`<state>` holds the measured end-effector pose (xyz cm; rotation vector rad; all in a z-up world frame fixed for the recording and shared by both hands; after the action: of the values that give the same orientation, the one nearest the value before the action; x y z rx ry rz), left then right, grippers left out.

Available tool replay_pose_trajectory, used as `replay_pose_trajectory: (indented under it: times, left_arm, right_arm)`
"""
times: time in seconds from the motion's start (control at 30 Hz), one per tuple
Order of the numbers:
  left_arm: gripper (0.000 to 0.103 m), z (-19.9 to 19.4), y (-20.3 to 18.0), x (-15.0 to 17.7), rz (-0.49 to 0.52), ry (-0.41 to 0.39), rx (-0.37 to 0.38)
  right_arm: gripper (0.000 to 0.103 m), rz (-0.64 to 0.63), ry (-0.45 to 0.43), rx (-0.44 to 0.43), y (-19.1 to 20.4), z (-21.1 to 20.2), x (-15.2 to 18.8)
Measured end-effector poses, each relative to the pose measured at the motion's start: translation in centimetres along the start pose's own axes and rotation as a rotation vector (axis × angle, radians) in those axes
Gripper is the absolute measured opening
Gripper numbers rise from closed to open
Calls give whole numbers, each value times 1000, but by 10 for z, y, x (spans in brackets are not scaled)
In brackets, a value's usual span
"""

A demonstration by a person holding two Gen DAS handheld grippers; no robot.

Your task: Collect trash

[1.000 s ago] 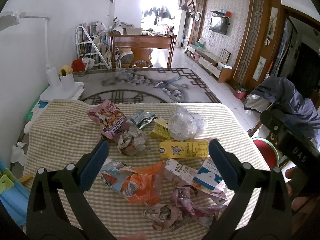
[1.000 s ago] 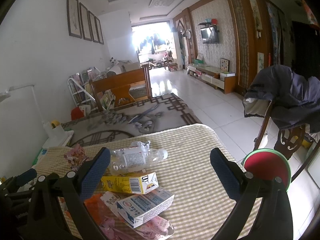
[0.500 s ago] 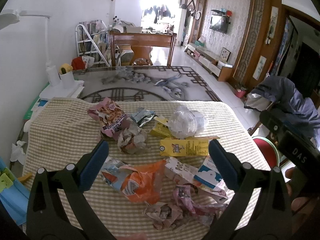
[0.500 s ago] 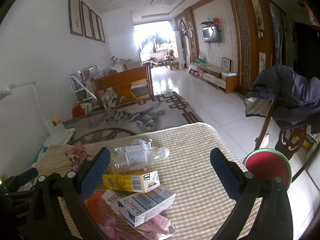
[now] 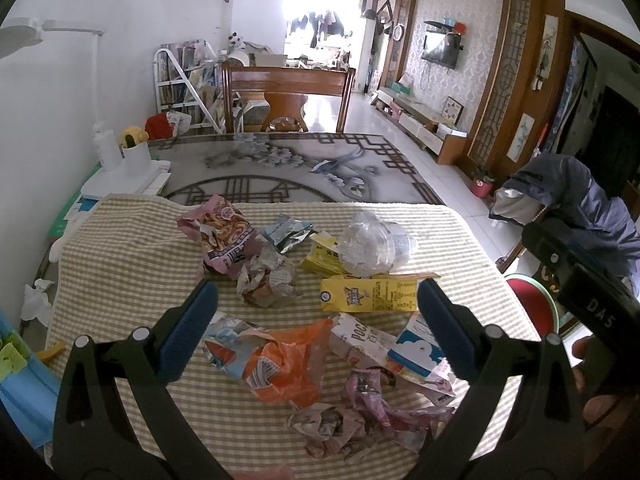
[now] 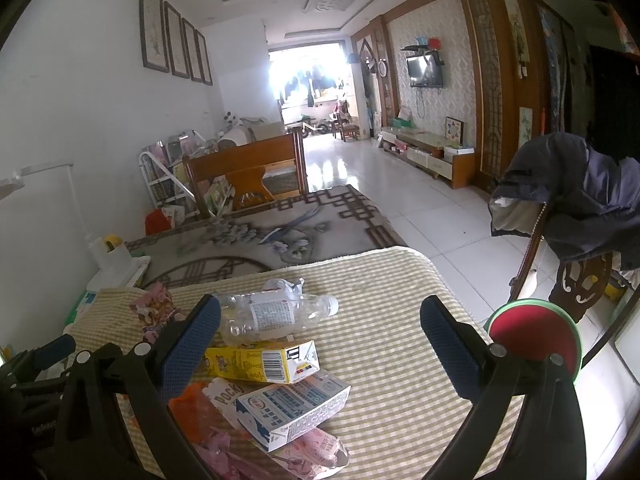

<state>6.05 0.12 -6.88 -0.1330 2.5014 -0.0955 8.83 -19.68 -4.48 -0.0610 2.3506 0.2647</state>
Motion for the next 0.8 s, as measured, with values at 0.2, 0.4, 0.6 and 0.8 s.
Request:
replay_pose_trajectory:
  times: [0.2, 0.4, 0.6, 0.8]
  left_arm:
    - [98, -4, -2, -1, 3, 3, 4]
    - [98, -5, 5, 0, -8, 14, 1]
    - [98, 6, 41, 16, -46, 73, -44]
    - [98, 18, 65, 44, -75, 159, -35]
  right_arm:
    - [96, 1, 4, -2, 0, -2, 0]
    - [96, -56, 76, -77, 8, -8, 11]
    - [96, -127, 338, -132, 12, 11, 71]
    - [96, -181, 657, -177, 20, 44, 155]
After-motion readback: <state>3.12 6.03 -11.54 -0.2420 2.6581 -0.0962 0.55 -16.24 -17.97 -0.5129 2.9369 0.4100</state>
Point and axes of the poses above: each gripper's, at about its wrist camera, not at the fingertips, and z roughly the way its jaws point, y to its left, x to its underside, the point moved 8 cm from there along z, roughly the way its jaws point, and after that the axes turned 14 degrees about y, right-handed, at the moved point
